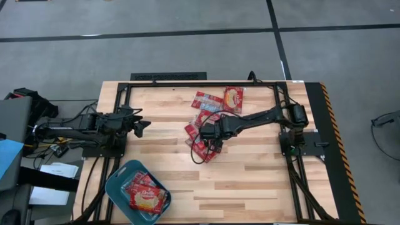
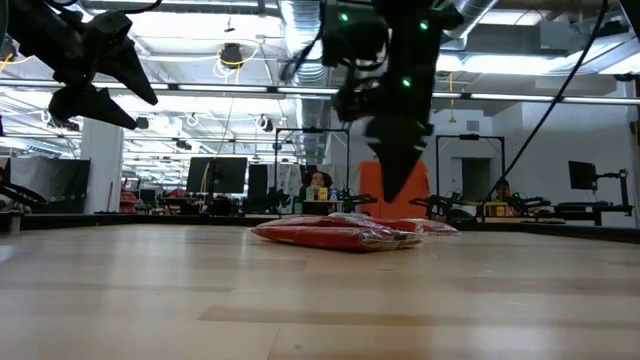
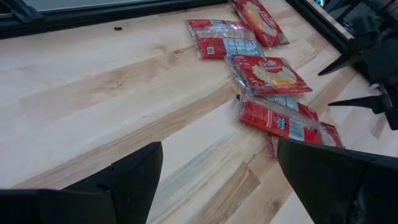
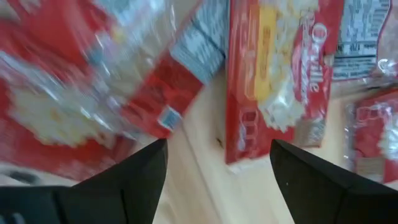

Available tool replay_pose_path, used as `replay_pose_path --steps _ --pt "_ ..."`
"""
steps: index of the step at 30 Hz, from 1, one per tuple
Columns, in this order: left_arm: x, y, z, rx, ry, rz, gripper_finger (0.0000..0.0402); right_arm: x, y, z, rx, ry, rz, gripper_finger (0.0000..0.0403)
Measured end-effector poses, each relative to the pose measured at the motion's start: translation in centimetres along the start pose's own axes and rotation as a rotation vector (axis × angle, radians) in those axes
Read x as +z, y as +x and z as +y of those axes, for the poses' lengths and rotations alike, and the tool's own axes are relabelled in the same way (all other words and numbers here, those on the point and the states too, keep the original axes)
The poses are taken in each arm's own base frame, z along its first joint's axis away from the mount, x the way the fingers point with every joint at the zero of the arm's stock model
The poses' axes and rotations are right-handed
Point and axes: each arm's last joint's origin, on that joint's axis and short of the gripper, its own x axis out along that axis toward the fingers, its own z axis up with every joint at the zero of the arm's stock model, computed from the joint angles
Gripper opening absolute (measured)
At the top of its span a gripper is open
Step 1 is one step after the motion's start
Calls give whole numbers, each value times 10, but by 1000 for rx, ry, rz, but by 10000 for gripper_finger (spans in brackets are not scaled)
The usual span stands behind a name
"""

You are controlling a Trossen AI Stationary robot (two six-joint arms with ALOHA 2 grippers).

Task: Sort popcorn bags into baskets
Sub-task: Put the red popcorn pack into the blue bin

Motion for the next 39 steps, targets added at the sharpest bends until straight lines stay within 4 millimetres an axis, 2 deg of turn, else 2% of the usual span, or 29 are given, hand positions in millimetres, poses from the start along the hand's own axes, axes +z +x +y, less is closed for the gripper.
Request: replay_pose_path --steps 3,9,15,17,19,26,32,39 --pt "0 0 0 2 1 0 306 -7 14 -2 -18 2 11 307" --pt "0 0 1 23 -1 -17 306 -11 39 -23 -27 101 27 306" --pt "0 0 1 29 -1 -19 306 -7 46 -28 -6 146 -28 296" --pt "0 0 2 32 1 -16 306 -6 47 -30 -17 151 -28 272" --pt "0 0 2 35 1 -13 306 -7 47 -32 -12 155 -16 231" --pt "-1 0 2 36 -13 -13 306 -5 50 -37 31 160 0 25" --pt "-1 0 2 36 -14 -13 306 -2 39 -31 60 146 16 6" --pt "-1 0 2 36 -14 -13 306 17 -3 -12 119 108 -60 4"
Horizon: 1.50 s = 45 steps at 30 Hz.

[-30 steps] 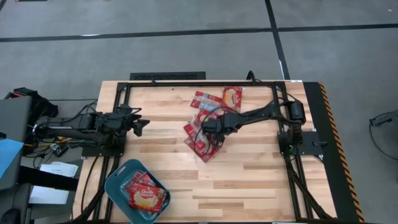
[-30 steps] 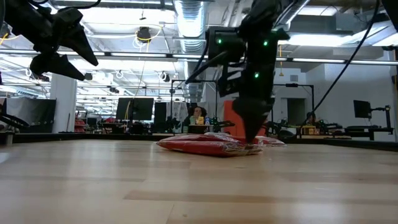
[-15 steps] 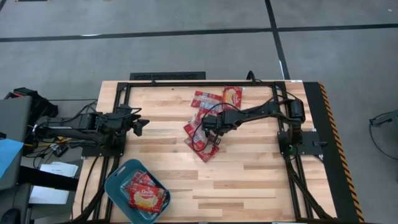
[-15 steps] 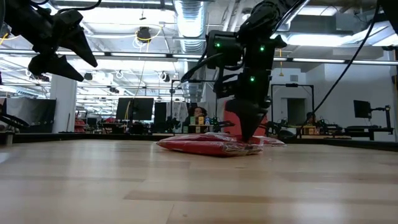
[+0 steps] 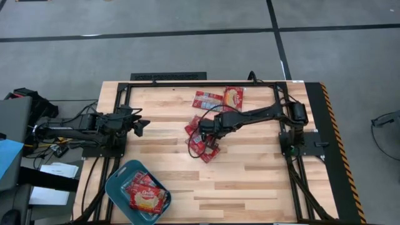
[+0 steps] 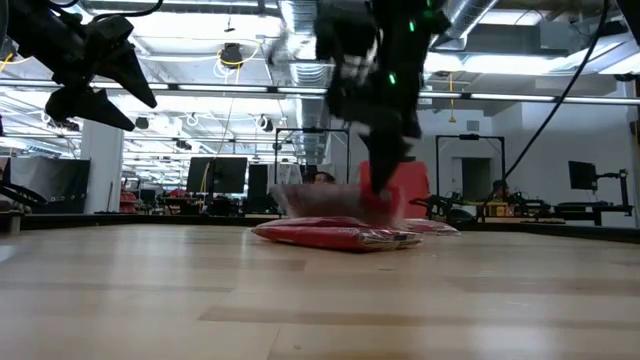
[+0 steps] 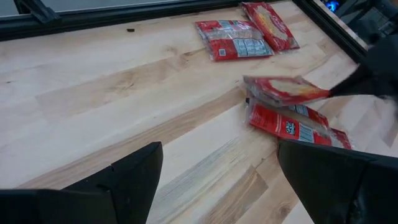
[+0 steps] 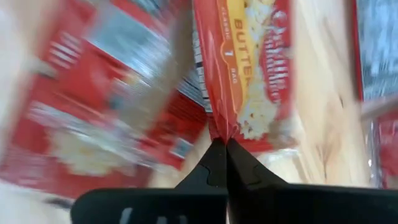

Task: Sort popcorn bags into baskets
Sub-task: Put the red popcorn pack into the blue bin

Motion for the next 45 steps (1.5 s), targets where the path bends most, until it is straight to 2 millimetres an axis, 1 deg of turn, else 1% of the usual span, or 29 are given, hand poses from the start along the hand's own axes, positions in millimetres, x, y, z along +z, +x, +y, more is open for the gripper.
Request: replay_pose_path --steps 4,9,14,17,21,26,29,31,33,35,40,45 --pt "0 0 0 0 0 0 306 13 -32 20 44 -30 -77 3" --pt "0 0 0 0 0 0 306 29 -77 48 139 -52 -244 3" --pt "0 0 0 0 0 0 306 37 -113 71 247 -37 -400 3" --pt "0 0 0 0 0 0 306 40 -130 87 335 -28 -491 3" --pt "0 0 0 0 -8 0 306 40 -149 111 534 -22 -591 3" --pt "0 0 0 0 -9 0 306 38 -165 129 687 14 -680 3" --pt "0 0 0 0 -9 0 306 39 -171 134 737 45 -719 3" --pt "0 0 0 -1 -8 0 306 42 -167 144 777 71 -752 3" --pt "0 0 0 0 -9 0 306 43 -156 155 806 87 -747 3" --pt "0 0 0 0 -8 0 306 49 -143 170 898 110 -777 3" --pt "-1 0 1 5 -6 9 306 60 -116 196 1082 146 -774 3" --pt "-1 0 1 10 -2 14 306 74 -93 220 1168 112 -709 3"
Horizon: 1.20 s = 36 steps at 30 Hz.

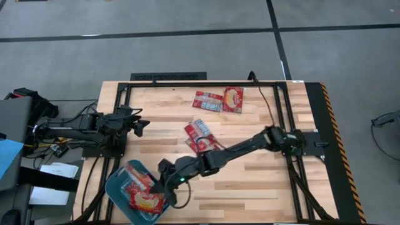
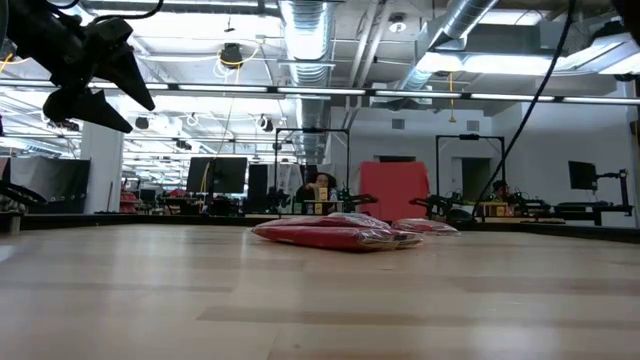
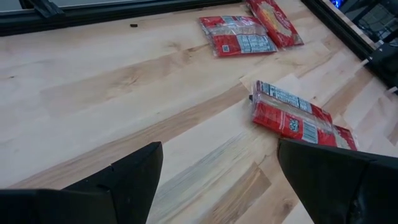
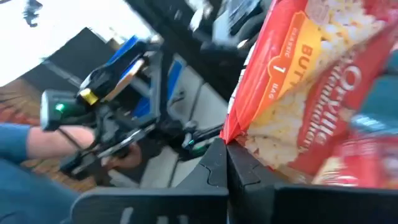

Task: Sort popcorn bags into baskets
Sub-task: Put the red popcorn pack into the blue bin

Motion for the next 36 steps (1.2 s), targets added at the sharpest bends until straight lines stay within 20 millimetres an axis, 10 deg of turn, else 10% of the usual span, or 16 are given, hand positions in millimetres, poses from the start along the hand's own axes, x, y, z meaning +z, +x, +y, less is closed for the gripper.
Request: replay_pose_path --steps 8,18,36 --pt "0 0 0 5 8 4 306 -21 47 -30 138 87 91 3" --pt "-1 0 1 17 12 0 306 -30 46 -69 -23 150 210 12" --pt "-1 0 2 25 22 -6 306 -8 23 -96 -131 217 380 203"
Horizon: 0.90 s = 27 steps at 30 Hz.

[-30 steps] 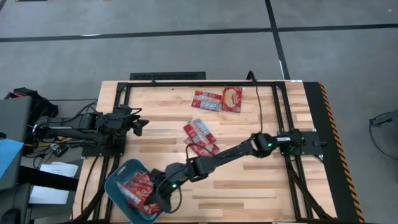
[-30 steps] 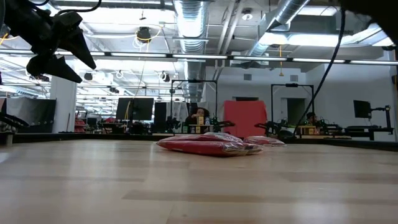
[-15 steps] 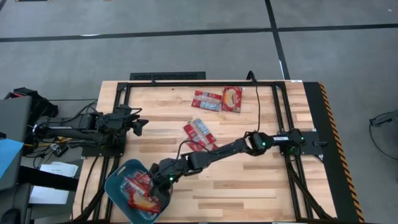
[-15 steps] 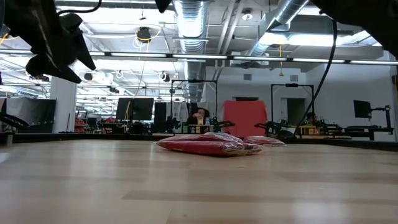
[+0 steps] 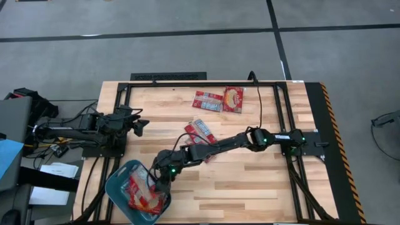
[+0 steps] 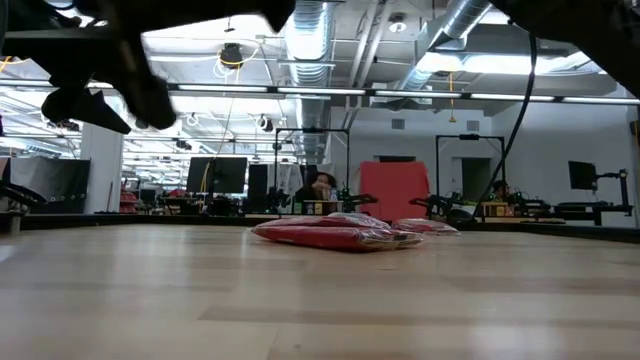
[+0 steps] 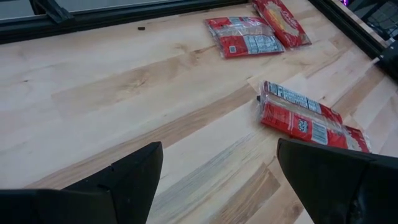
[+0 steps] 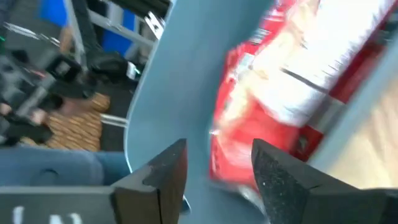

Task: Sort popcorn bags into baskets
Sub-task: Put the red popcorn pack into the blue bin

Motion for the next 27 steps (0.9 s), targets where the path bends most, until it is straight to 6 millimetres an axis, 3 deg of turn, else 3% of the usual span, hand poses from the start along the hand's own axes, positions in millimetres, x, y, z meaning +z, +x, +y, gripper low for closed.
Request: replay_pose_path --steps 8,16,23,27 --pt "0 0 0 3 0 -3 306 -7 -36 13 -250 -81 112 195" --pt "0 0 0 3 -1 -3 306 -16 -112 33 -824 -159 179 181" --pt "0 0 0 -2 -8 2 306 -21 -171 34 -1154 -105 296 245" --pt "0 0 0 -4 -9 3 306 -15 -185 29 -1204 -112 262 286"
